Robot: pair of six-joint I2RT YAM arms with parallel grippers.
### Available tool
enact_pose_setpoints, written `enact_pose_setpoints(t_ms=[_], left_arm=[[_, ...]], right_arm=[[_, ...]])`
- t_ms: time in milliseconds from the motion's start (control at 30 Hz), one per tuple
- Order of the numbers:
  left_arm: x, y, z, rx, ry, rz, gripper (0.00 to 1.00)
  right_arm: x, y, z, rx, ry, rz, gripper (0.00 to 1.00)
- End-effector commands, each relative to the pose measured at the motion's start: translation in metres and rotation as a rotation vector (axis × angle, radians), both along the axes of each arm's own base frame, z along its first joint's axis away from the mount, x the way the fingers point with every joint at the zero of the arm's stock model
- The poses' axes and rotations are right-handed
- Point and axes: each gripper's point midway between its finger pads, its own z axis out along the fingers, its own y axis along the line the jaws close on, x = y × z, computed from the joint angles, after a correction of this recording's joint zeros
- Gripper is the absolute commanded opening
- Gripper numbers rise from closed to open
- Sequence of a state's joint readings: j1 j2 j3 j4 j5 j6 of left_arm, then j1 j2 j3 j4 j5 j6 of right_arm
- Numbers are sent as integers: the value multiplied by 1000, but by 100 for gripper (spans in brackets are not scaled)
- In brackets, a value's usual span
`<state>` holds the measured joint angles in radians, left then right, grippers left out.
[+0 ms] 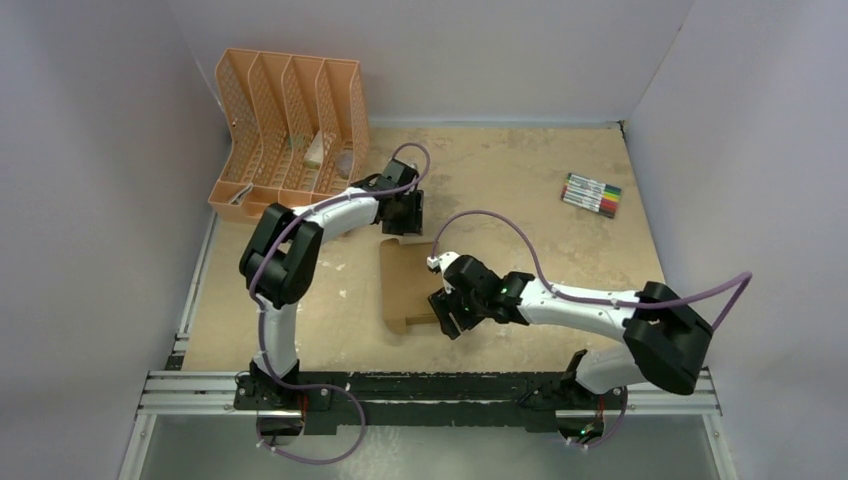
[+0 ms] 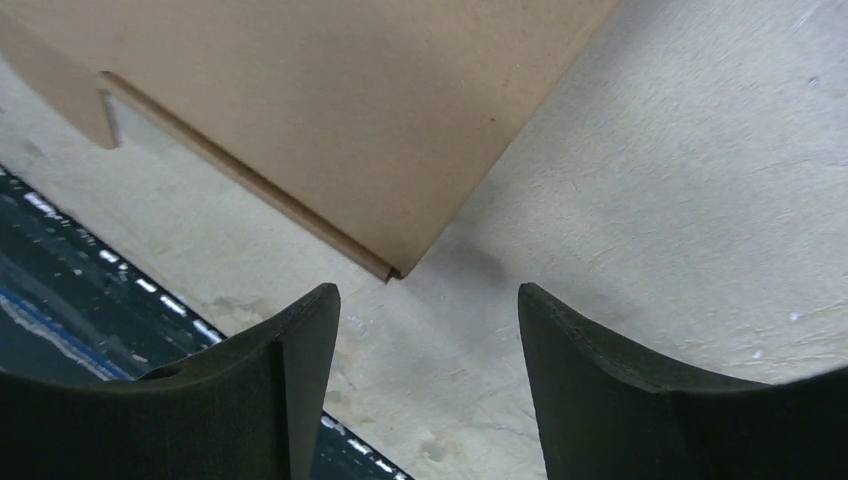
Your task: Fold the paper box
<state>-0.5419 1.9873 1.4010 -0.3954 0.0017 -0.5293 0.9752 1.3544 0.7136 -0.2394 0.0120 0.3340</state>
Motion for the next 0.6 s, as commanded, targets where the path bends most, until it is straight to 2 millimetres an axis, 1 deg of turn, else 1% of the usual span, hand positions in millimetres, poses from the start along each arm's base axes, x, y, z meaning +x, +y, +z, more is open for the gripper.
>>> enact_pose_setpoints(t_ms=[0, 100, 233, 333, 400, 467, 567], left_arm=[[-10, -16, 4, -70, 40, -79, 49], [-23, -12, -1, -77, 63, -83, 47], [-38, 1, -5, -55, 80, -62, 45], [-49, 11, -5, -49, 83, -27, 45], [-57, 16, -7, -57, 95, 6, 45], [-63, 19, -7, -67, 101, 36, 44], [-71, 31, -5, -55, 95, 93, 44]], right_arm=[[11, 3, -4, -25, 2, -52, 68], [40, 4, 7, -9, -53, -96, 68], [88, -11, 16, -10, -112, -152, 68], [124, -19, 20, -22, -157, -157, 67], [144, -18, 23, -28, -176, -139, 67], [159, -11, 25, -32, -196, -108, 67], [177, -4, 23, -39, -213, -78, 67]])
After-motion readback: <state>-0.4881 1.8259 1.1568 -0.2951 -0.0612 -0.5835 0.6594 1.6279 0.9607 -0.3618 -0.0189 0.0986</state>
